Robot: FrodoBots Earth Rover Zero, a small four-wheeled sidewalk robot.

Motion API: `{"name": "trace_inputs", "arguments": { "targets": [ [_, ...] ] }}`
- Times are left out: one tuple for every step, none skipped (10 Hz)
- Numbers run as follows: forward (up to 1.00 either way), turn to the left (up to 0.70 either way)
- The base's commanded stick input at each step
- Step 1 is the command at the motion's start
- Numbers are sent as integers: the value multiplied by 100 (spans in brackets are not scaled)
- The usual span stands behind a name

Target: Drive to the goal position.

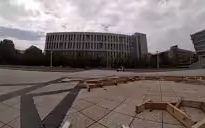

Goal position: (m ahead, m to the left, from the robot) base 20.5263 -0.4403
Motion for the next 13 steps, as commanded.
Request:
{"name": "trace_inputs", "arguments": {
  "targets": [
    [7,0],
    [6,0],
    [6,1],
    [6,1],
    [6,0],
    [6,1],
    [6,0],
    [6,0],
    [6,0],
    [6,0],
    [6,0],
    [6,0],
    [6,1]
  ]
}}
